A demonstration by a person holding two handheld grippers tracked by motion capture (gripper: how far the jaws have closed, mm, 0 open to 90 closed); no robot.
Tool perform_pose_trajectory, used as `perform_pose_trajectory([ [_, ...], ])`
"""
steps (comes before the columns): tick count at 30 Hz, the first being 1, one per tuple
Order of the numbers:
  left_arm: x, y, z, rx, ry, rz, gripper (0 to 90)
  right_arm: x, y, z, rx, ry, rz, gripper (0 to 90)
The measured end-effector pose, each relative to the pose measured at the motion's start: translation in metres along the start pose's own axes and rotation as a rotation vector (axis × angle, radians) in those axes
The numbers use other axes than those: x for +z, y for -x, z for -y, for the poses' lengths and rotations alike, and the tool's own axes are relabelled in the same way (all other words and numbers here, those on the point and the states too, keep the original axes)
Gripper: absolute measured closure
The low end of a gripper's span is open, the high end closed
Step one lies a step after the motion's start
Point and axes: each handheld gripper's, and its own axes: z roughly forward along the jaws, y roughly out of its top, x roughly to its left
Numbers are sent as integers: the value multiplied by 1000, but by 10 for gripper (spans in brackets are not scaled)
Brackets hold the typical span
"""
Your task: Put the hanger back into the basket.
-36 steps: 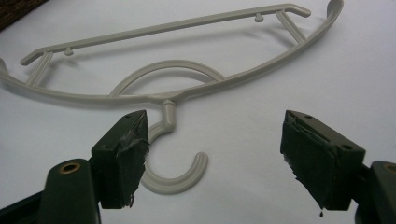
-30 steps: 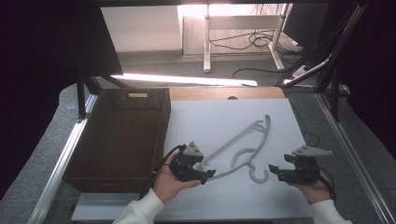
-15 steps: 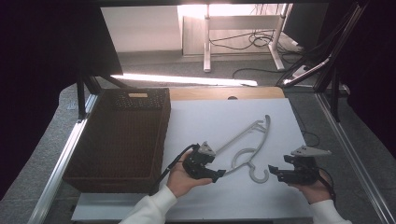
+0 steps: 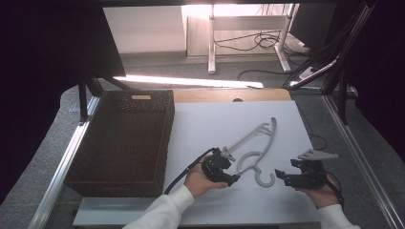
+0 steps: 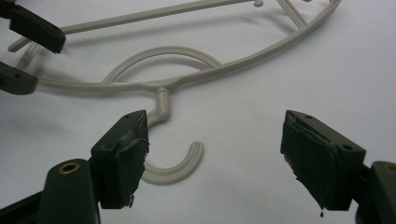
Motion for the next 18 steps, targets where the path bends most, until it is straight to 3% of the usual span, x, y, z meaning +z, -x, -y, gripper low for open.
perform_pose_trajectory([
  [4, 7, -2, -1, 36, -37, -2, 457, 0, 1, 1, 2, -2, -1, 240],
  [18, 23, -6, 1, 39, -97, -35, 543, 0, 0, 0, 8, 0, -14, 239],
])
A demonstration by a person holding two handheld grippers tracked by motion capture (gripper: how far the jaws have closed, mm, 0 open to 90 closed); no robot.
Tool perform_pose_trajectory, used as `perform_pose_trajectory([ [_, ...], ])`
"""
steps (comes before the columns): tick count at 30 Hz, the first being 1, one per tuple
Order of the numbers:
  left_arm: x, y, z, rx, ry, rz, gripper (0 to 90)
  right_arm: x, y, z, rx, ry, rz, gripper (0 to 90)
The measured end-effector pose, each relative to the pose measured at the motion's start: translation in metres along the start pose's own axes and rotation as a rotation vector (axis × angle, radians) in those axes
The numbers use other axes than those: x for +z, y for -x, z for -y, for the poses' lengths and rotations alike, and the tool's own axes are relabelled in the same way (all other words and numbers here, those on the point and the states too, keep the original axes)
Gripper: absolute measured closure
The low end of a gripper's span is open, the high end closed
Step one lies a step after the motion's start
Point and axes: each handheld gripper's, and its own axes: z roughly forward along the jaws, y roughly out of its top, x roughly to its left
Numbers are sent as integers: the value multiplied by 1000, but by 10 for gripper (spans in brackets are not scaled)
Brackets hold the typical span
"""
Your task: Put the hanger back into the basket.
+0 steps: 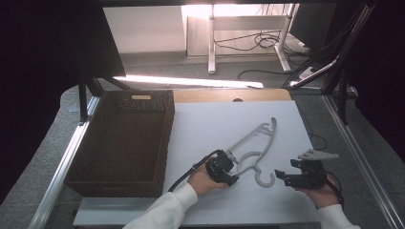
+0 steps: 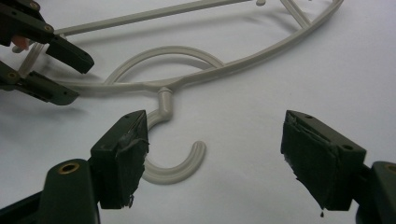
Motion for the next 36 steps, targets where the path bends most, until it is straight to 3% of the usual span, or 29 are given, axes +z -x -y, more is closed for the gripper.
perform_pose_trajectory([
  [12, 5, 4, -3, 34, -39, -41, 656, 0, 0, -1, 6, 4, -10, 238],
  [21, 6, 9, -8, 58, -73, -48, 802, 0, 1, 0, 3, 4, -9, 238],
  [36, 6, 8, -11, 63, -88, -33, 819, -5, 5, -1, 17, 26, 6, 237],
])
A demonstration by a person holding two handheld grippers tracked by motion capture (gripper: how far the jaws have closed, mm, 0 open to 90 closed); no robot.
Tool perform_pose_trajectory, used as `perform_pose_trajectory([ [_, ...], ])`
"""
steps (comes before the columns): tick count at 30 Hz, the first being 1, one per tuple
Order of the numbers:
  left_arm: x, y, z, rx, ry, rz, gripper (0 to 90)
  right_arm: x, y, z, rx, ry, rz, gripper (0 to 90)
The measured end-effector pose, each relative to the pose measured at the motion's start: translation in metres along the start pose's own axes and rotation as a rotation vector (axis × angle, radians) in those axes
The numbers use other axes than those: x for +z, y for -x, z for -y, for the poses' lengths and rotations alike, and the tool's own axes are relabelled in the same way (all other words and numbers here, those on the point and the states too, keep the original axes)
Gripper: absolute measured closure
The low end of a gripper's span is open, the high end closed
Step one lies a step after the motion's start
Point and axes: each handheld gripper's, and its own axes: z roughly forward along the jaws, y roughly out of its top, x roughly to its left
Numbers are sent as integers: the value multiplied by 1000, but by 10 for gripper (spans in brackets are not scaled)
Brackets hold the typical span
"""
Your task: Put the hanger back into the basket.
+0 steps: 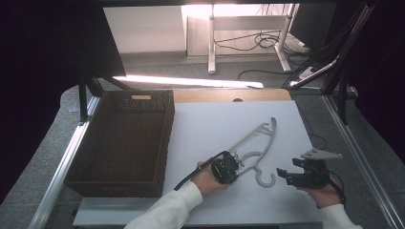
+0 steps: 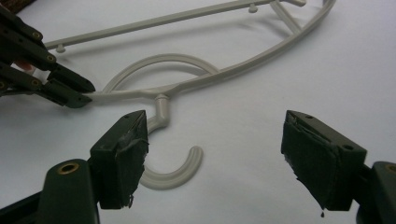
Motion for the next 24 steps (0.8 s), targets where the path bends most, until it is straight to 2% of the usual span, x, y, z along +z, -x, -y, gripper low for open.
perform_pose_trajectory([
  [6, -2, -4, 0, -22, 12, 33, 820, -8, 6, -1, 11, 41, 28, 238],
  [7, -5, -5, 1, -44, 27, 59, 820, -10, 8, -1, 19, 51, 38, 238],
  [10, -13, -9, 1, -69, 61, 90, 820, -15, 13, 0, 39, 76, 60, 238],
  [15, -27, -14, 3, -109, 132, 122, 821, -21, 24, 4, 94, 108, 103, 238],
  [17, -36, -17, 5, -137, 180, 130, 822, -20, 26, 6, 106, 105, 123, 238],
  [21, -50, -22, 7, -146, 215, 134, 822, -18, 31, 10, 131, 88, 156, 238],
  [24, -56, -25, 8, -156, 237, 140, 822, -17, 32, 12, 144, 84, 162, 238],
])
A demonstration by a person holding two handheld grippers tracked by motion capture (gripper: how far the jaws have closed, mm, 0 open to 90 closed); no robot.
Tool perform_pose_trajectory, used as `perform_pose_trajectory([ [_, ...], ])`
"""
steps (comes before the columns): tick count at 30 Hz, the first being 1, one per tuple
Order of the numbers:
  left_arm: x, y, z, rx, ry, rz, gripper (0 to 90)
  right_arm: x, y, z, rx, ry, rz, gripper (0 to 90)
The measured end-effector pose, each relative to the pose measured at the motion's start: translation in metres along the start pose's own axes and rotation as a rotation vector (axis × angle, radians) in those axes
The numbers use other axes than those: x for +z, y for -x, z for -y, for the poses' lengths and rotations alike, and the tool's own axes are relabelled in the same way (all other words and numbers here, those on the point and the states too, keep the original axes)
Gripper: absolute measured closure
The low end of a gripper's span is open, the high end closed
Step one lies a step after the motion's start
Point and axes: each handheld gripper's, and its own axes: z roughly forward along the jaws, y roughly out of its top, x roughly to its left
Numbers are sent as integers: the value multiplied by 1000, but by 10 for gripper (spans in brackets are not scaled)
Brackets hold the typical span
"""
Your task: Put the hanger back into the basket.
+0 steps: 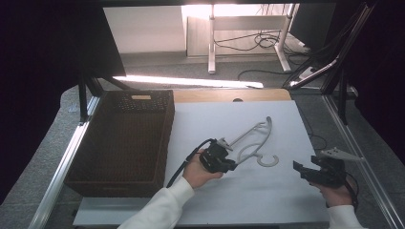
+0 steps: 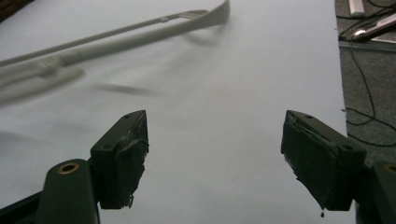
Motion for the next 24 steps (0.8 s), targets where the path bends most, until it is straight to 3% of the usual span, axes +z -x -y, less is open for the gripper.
perform_pose_trajectory([
  [16, -43, -7, -5, -37, 147, -9, 824, 3, 2, 3, 11, -11, 4, 239],
  [24, -59, -10, -8, -33, 183, -24, 825, 4, 1, 3, 8, -14, 2, 239],
])
